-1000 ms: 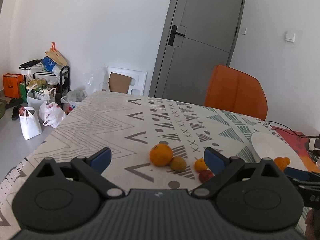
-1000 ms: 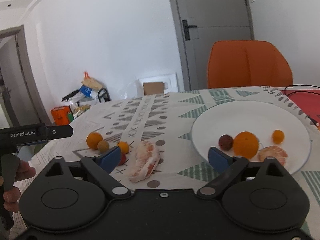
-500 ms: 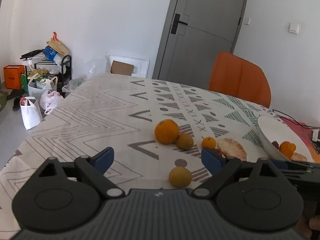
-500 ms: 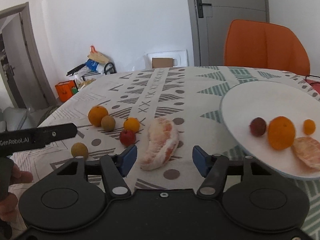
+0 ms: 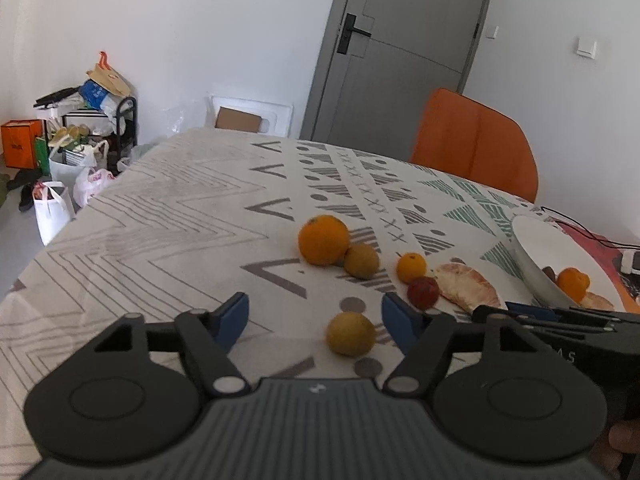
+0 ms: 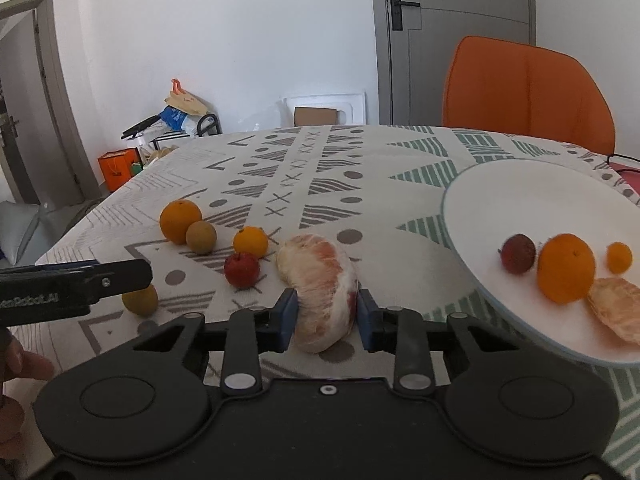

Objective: Organize fruits
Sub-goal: 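Grasp a pomelo segment with the right gripper while the left grasps a round yellow fruit, then carry the yellow fruit with the left gripper while the right carries the pomelo segment to the plate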

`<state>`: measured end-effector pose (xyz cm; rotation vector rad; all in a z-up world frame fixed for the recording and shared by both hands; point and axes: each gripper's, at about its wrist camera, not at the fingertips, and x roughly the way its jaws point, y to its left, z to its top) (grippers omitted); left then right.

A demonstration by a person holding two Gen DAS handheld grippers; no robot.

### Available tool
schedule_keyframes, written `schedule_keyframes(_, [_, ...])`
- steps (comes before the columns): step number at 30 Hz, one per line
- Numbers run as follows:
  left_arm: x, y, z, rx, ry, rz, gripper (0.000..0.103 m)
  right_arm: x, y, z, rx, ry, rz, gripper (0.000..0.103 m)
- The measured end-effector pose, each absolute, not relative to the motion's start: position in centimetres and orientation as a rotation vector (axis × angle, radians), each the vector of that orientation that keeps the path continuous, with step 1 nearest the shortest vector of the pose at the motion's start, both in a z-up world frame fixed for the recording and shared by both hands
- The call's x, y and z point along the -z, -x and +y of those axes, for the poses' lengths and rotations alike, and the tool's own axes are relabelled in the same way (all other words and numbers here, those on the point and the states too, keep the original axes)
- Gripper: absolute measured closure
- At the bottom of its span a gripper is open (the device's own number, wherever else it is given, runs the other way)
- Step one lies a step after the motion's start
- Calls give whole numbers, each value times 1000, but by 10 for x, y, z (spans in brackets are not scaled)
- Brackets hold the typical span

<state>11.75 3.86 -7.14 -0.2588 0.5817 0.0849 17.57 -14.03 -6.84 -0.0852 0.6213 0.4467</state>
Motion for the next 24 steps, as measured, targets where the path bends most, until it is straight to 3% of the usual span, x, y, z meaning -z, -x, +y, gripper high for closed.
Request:
schedule_keyframes(10, [78,-118,25,-58,237,594,53,65,-160,-158,-451,26,651,71])
schedule_keyframes(16, [80,-121,25,-49,254,598,77,70,-165,-146,-448,62,623,55])
schedule_keyframes(22, [77,-119,29,-51,279,606,77,74,-169,-130,-440,134,597,53])
schedule_keyframes(24, [74,-119,28,-47,266,608,77,73,-168,-133,-434,121,593,63])
